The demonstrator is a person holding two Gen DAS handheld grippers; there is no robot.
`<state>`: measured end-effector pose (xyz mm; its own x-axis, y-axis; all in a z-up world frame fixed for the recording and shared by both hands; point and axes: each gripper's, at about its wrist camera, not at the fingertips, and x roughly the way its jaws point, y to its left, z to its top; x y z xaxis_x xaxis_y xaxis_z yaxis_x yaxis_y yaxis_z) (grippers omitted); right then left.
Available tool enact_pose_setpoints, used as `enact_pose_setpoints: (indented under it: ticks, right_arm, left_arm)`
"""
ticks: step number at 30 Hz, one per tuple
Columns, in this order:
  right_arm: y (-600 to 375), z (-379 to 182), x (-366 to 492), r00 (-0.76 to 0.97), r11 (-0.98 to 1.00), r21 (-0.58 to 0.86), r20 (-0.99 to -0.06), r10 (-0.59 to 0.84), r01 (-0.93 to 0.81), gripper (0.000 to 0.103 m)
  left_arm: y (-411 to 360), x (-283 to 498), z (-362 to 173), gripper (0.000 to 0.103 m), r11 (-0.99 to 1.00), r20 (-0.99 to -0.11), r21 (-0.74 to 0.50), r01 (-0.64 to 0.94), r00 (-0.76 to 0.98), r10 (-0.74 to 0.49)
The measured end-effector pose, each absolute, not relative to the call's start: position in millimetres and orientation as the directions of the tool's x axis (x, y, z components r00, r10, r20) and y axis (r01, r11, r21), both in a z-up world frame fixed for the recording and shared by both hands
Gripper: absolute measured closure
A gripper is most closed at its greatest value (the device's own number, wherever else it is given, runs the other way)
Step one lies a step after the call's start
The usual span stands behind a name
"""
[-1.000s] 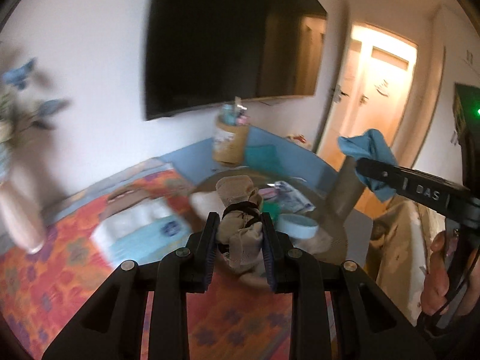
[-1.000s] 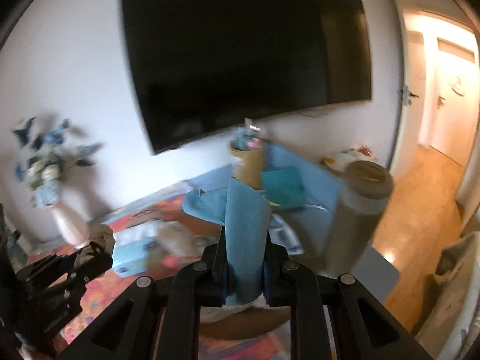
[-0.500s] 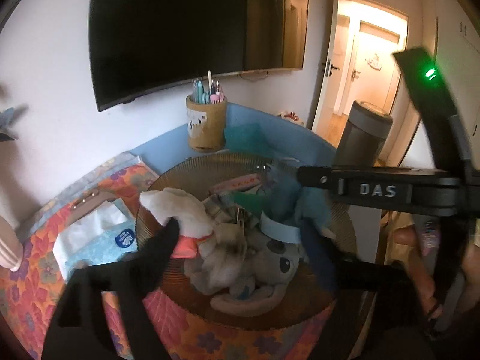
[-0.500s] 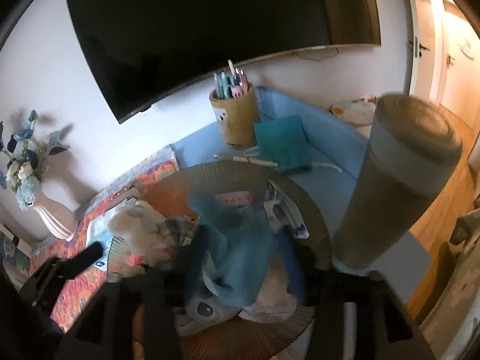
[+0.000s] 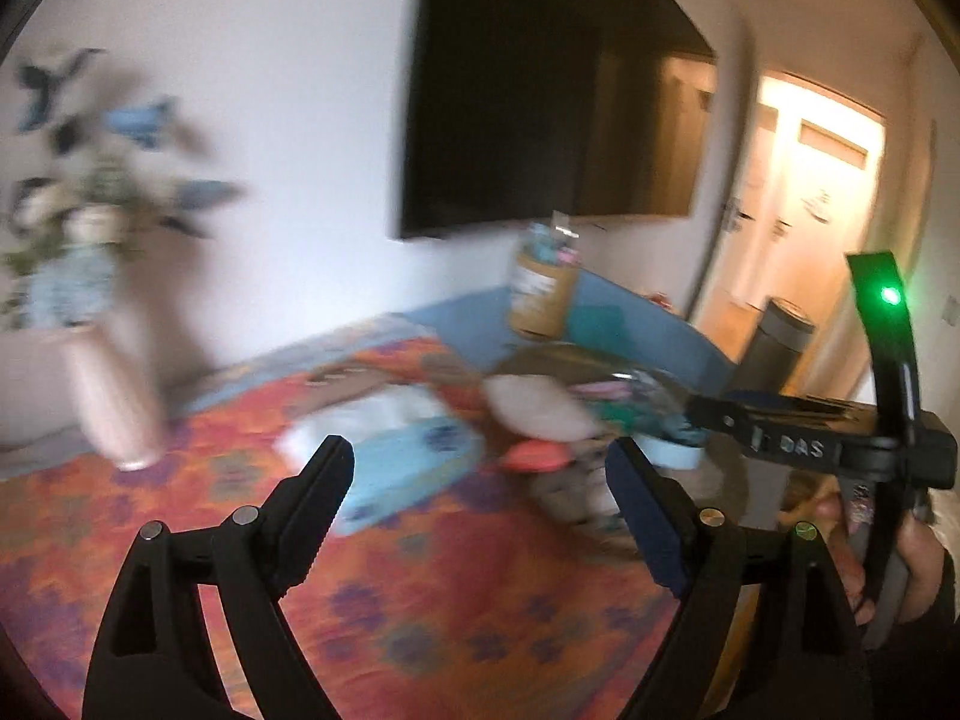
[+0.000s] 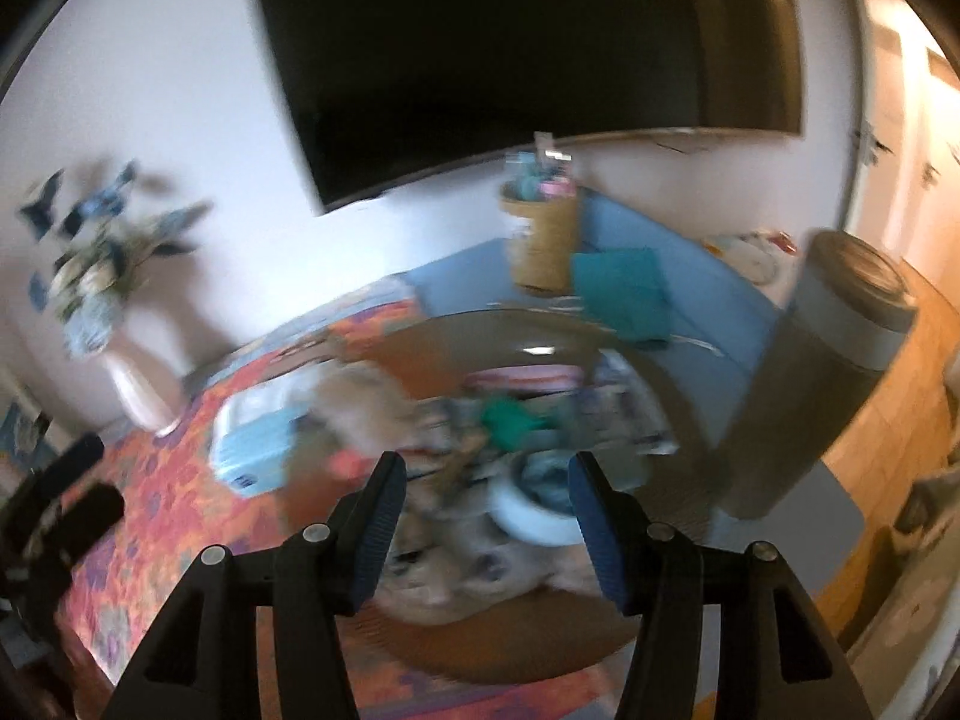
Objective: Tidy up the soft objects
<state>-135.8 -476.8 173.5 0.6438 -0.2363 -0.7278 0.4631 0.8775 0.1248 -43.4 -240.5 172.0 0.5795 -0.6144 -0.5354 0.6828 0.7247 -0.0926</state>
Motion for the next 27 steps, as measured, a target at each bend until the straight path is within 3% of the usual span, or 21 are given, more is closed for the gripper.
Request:
enact_pose_setpoints:
  ticks: [8, 10, 11, 15, 19, 23, 27]
  right_arm:
    - [-348.1, 178.3, -105.3, 0.750, 0.972, 0.118, -0.657, -0.078, 0.203, 0.048]
    - [-315.2, 173.9, -98.6, 0.792, 0.978, 0.151, -0.609, -0.024, 0.146, 0.038]
    - [-297.9, 165.9, -93.7, 0.811, 0.976, 0.186, -0.585, 0.015, 0.117, 0.026]
    - [-229.7, 119.0, -72.0, 0.802, 0.988, 0.145, -0.595, 0.042, 0.056, 0.024]
    - [-200.3, 109.0, -61.9, 0.809, 0.991, 0.128, -0.586, 0.043, 0.041, 0.024]
    - [-179.5, 99.5, -60.1, 0.840, 0.995, 0.083, -0.542, -0.003, 0.057, 0.023]
    - [-172.4, 76.9, -53.0, 0.805, 0.996, 0.047, -0.593, -0.033, 0.075, 0.023]
  left_arm:
    - [-106.0, -47.5, 198.3, 0.018, 0.908, -0.478, -0.071, 0.413, 0.785, -0.395]
    - [-77.0, -48.4, 194.1, 0.014, 0.941, -0.467, -0.066, 0.331, 0.823, -0.322]
    - [-64.7, -45.8, 184.8, 0.010, 0.960, -0.480, -0.046, 0.276, 0.837, -0.264]
    - [-23.0, -38.1, 131.5, 0.009, 0.993, -0.516, 0.047, 0.111, 0.854, -0.071]
    - [9.4, -32.4, 112.1, 0.009, 0.998, -0.509, 0.018, 0.062, 0.860, -0.044]
    - [15.8, -15.3, 91.9, 0.009, 0.995, -0.525, -0.021, 0.093, 0.846, -0.090]
    - [9.8, -11.8, 65.5, 0.009, 0.993, -0.547, 0.008, 0.118, 0.832, -0.095]
